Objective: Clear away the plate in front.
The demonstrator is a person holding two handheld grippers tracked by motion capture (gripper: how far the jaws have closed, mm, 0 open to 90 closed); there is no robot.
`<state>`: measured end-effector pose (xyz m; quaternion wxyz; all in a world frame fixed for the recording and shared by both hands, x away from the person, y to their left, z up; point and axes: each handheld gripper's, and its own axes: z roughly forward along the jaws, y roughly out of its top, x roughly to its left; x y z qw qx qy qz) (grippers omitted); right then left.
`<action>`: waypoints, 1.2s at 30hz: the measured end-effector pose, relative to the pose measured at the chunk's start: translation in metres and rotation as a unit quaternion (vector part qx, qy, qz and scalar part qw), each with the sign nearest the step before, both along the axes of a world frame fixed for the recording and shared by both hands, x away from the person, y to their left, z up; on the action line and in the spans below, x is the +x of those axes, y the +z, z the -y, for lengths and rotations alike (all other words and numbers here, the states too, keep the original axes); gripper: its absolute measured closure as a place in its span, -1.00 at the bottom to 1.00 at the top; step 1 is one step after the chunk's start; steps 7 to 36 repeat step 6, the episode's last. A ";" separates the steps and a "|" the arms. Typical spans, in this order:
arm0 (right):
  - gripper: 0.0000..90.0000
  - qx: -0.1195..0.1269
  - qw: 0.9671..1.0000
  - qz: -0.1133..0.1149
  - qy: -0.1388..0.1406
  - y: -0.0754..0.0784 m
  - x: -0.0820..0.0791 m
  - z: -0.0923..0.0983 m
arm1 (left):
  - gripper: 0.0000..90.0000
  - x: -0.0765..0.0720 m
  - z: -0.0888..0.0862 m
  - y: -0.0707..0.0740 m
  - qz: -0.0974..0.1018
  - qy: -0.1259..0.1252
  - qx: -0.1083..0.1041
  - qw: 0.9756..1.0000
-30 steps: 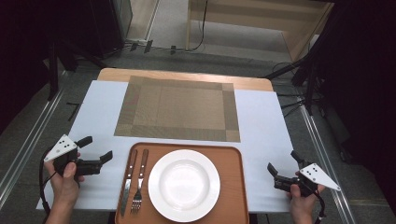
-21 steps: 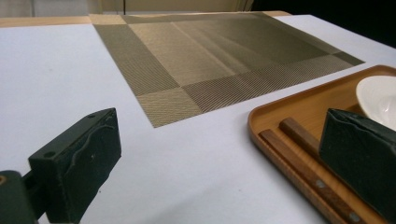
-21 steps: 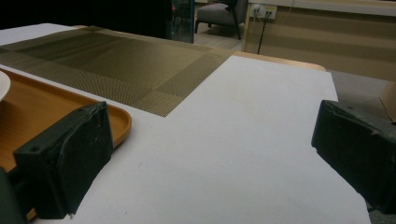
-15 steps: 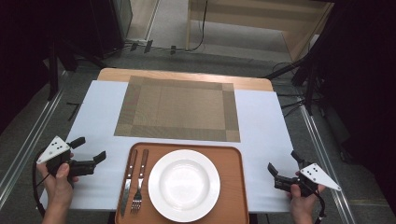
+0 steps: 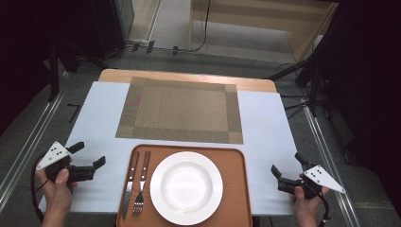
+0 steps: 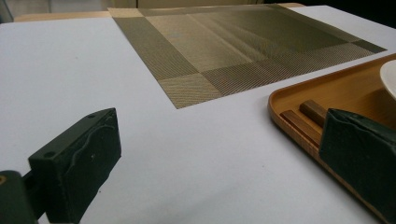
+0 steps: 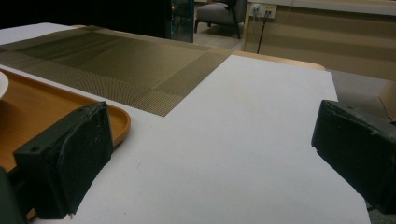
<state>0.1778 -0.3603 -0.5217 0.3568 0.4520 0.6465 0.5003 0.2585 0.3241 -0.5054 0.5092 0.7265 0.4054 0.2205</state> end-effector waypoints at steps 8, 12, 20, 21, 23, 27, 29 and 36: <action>-1.00 0.003 1.000 -0.002 -0.004 0.000 0.000 0.000 | -1.00 0.001 -0.003 -0.001 -0.002 0.002 -0.014 1.000; -1.00 0.003 1.000 -0.002 -0.004 0.000 0.000 0.000 | -1.00 0.001 -0.003 -0.001 -0.002 0.002 -0.014 1.000; -1.00 0.003 1.000 -0.002 -0.004 0.000 0.000 0.000 | -1.00 0.001 -0.003 -0.001 -0.002 0.002 -0.014 1.000; -1.00 0.003 1.000 -0.002 -0.004 0.000 0.000 0.000 | -1.00 0.001 -0.003 -0.001 -0.002 0.002 -0.014 1.000; -1.00 0.003 1.000 -0.002 -0.004 0.000 0.000 0.000 | -1.00 0.001 -0.003 -0.001 -0.002 0.002 -0.014 1.000; -1.00 0.003 1.000 -0.002 -0.004 0.000 0.000 0.000 | -1.00 0.001 -0.003 -0.001 -0.002 0.002 -0.014 1.000; -1.00 0.003 1.000 -0.002 -0.004 0.000 0.000 0.000 | -1.00 0.001 -0.003 -0.001 -0.002 0.002 -0.014 1.000; -1.00 0.003 1.000 -0.002 -0.004 0.000 0.000 0.000 | -1.00 0.001 -0.003 -0.001 -0.002 0.002 -0.014 1.000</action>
